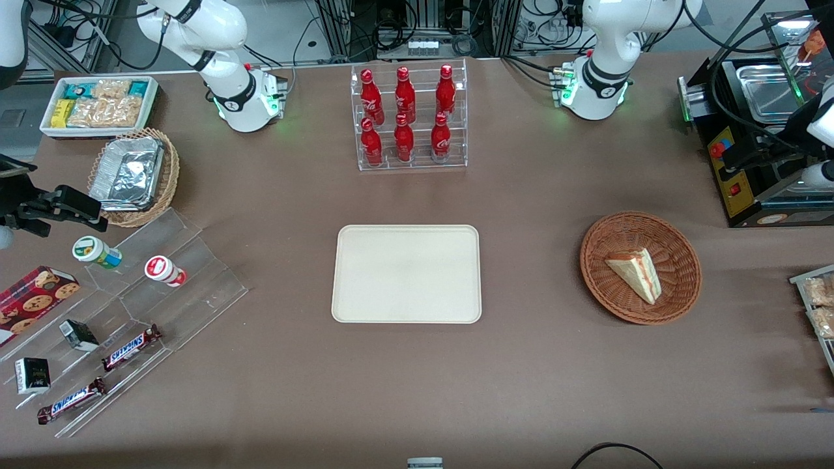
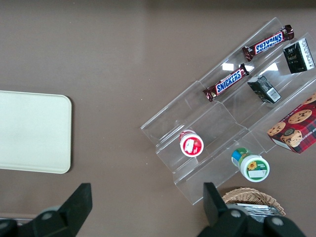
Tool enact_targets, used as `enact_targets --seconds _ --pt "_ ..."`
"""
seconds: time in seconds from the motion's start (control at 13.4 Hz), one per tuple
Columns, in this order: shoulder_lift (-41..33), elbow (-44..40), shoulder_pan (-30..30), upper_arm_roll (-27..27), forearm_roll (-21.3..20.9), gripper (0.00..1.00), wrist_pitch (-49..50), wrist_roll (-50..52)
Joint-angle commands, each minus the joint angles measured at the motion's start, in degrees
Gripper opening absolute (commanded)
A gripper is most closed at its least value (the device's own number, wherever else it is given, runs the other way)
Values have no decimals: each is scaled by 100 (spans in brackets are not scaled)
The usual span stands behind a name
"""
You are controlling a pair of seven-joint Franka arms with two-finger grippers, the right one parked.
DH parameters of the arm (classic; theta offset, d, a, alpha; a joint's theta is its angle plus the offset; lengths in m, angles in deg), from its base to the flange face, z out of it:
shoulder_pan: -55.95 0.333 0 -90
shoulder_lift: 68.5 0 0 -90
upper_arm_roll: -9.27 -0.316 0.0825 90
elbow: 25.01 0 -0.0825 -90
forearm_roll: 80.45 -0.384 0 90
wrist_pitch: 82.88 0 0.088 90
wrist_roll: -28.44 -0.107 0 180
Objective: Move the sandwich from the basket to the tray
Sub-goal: 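Move the left gripper over the wicker basket holding the sandwich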
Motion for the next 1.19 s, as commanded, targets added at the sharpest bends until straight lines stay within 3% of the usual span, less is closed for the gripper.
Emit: enact_targets --seconds 0.0,0.52,0.6,1.12 --pt "138 -216 1 5 77 100 114 103" --pt "936 -225 9 -48 -46 100 -158 207" --pt "1121 -173 1 -57 -220 100 -359 548" --pt "1360 1144 9 -267 -266 100 -1958 1192"
